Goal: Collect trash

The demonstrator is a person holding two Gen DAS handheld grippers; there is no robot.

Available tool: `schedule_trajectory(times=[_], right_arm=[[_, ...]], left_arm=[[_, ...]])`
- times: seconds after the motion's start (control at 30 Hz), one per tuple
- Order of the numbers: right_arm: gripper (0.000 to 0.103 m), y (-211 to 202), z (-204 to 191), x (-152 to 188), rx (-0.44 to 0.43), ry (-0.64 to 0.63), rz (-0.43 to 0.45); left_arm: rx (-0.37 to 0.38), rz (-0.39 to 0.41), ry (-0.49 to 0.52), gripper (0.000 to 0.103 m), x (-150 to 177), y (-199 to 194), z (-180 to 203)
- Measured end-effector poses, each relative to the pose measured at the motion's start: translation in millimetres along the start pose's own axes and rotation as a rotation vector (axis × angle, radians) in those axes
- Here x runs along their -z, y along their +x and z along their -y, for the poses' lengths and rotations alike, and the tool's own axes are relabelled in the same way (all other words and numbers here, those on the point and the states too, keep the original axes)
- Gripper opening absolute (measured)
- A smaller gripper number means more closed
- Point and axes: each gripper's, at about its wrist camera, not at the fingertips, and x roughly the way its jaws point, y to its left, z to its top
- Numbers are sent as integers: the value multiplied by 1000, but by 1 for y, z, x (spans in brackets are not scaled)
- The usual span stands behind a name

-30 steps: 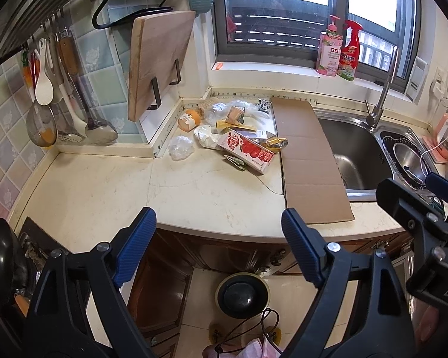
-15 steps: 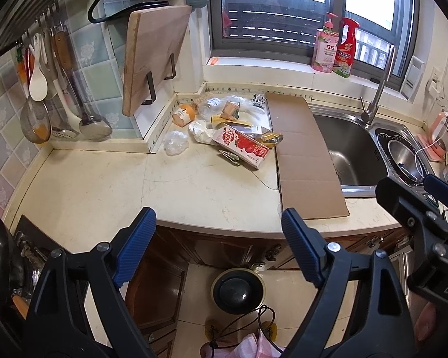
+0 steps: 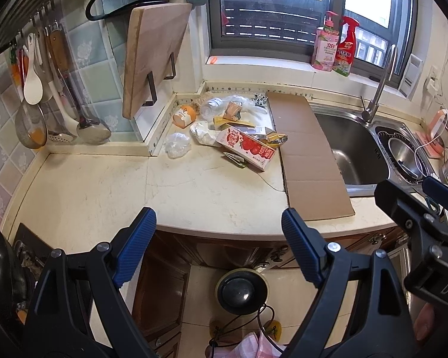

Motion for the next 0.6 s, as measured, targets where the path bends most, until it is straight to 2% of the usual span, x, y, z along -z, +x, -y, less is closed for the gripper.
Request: schedule_trajectory(times=[0.27, 0.43, 0.6], right_arm=[[102, 21, -19, -5, 23, 21, -10], [102, 35, -29, -10, 34, 4, -21], [102, 52, -27, -15, 12, 33, -55]], left_arm=[[13, -19, 30, 85, -12, 15, -14], [31, -19, 87, 85, -17, 25, -10], [60, -37, 105, 85, -26, 37, -9]])
